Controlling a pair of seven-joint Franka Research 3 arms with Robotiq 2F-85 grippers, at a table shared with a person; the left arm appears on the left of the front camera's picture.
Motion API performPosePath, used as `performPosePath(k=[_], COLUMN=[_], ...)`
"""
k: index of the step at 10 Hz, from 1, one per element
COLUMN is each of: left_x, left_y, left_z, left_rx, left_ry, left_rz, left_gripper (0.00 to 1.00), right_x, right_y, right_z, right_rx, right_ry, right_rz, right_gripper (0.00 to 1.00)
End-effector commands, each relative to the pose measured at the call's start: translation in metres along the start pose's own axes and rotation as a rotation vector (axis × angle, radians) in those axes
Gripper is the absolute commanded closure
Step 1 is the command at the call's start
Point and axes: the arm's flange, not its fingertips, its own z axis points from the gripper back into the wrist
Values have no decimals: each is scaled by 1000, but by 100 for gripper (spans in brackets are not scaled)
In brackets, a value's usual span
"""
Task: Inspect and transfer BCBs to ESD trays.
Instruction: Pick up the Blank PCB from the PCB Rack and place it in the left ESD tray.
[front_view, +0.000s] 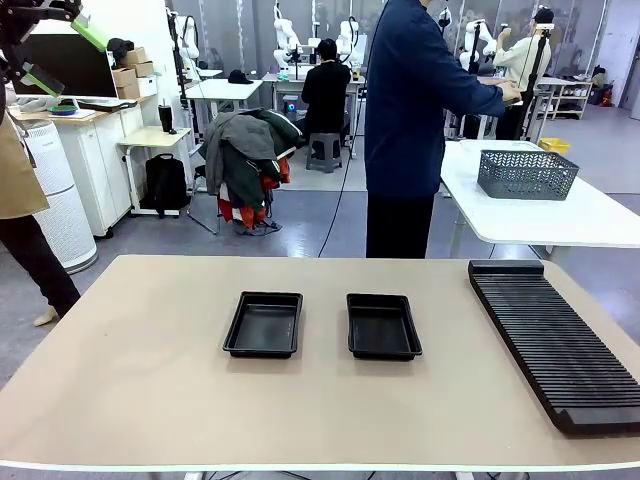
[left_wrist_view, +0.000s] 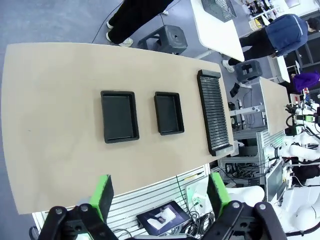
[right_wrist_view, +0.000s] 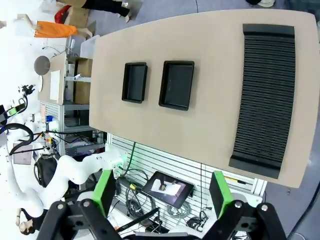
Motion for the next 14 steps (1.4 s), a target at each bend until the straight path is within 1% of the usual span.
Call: performPosePath(k=[1, 6, 8, 9, 14], left_x=[-9, -19, -19, -19, -14], left_y=[-4, -8, -11, -12, -25], left_z=[6, 22, 25, 27, 35], left_rx=[-11, -16, 7, 20, 113], left_ry=[25, 54, 61, 49, 69], left_rz=[34, 44, 48, 50, 53], left_gripper=[0, 0, 0, 0, 0], right_x=[-1, -4, -2, 0, 6], right_y=[1, -10, -12, -12, -8], right_z=[0, 15, 21, 22, 24], right_rx=[-7, -36, -34, -35, -65], right_ry=[2, -48, -62, -64, -67], right_rz=[28, 27, 37, 45, 57], right_gripper=[0, 0, 0, 0, 0])
